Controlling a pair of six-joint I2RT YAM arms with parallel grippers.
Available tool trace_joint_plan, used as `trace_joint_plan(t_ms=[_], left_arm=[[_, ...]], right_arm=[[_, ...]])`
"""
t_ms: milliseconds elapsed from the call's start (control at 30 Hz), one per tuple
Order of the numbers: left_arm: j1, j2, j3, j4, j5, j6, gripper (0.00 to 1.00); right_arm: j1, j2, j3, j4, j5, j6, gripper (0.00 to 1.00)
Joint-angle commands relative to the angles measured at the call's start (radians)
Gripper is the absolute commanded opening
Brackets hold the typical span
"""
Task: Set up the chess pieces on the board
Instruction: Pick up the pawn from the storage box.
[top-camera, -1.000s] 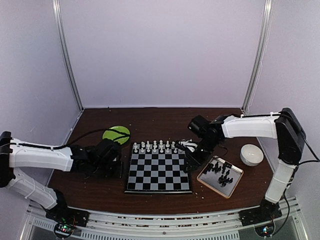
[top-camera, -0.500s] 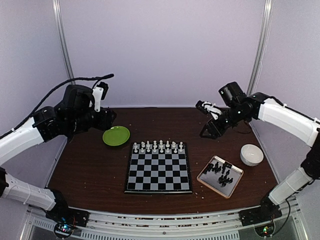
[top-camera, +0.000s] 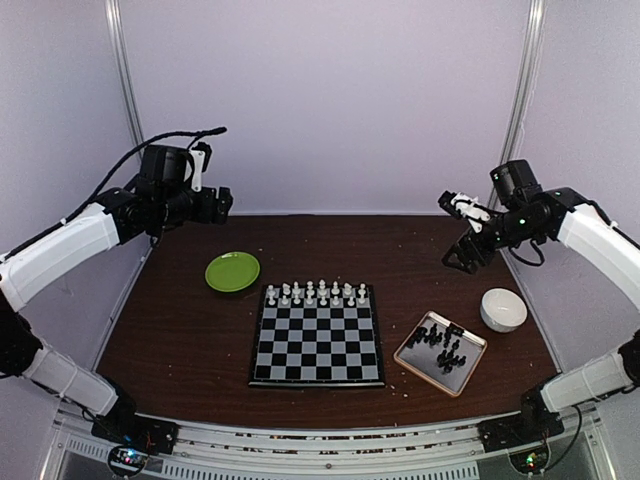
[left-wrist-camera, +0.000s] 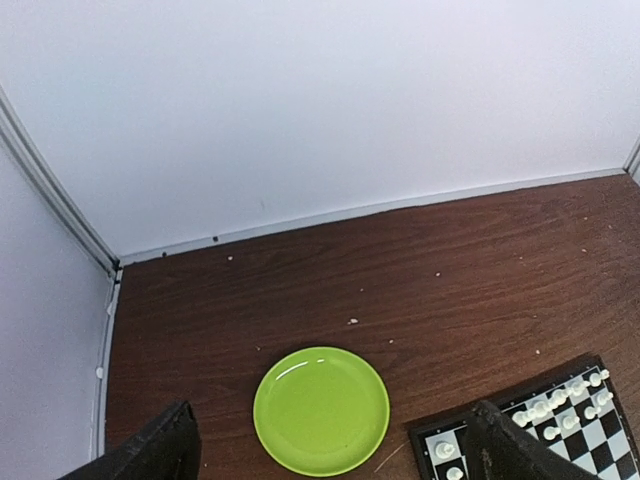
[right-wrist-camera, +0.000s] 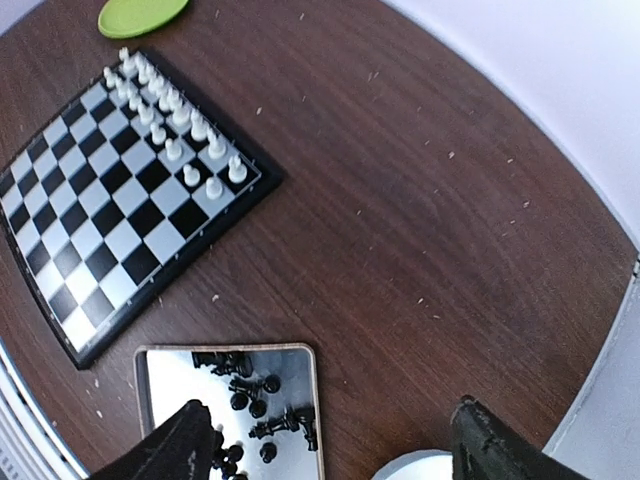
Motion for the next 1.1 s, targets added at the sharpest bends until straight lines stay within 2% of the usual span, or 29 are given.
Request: trace_joint_plan(t_ms=[0,67,167,333,667,1067], left_arm=[[0.035,-0.019,-0.081,0.117,0.123,-0.018,0.94],[0.036,-0.024,-0.101,0.123,0.149,-0.015,0.94],[0.036,-0.028,-0.065,0.081,0.179,-0.003,0.91],[0.036,-0.066,-0.044,0.021,0.016,0.040,0.90],[0.036,-0.088,-0.056,0.024,0.006,0.054,0.91],[0.035,-0.063,-0.047,0.006,-0.010,0.052,0.91]], right_arm=[[-0.010,0.068,-0.062,-0.026,-0.013,-0.115,0.79],[-0.006,0.051,-0.119,0.039,0.000,-0.106,0.74],[0.010,0.118,-0.117,0.005,0.051,-0.091,0.64],[0.022,0.187,-0.153,-0.009,0.101,-0.115,0.47],[0.083,0.263,-0.216,0.024,0.133,-0.101,0.37],[0.128,0.386,-0.164,0.031,0.149,-0.082,0.29]])
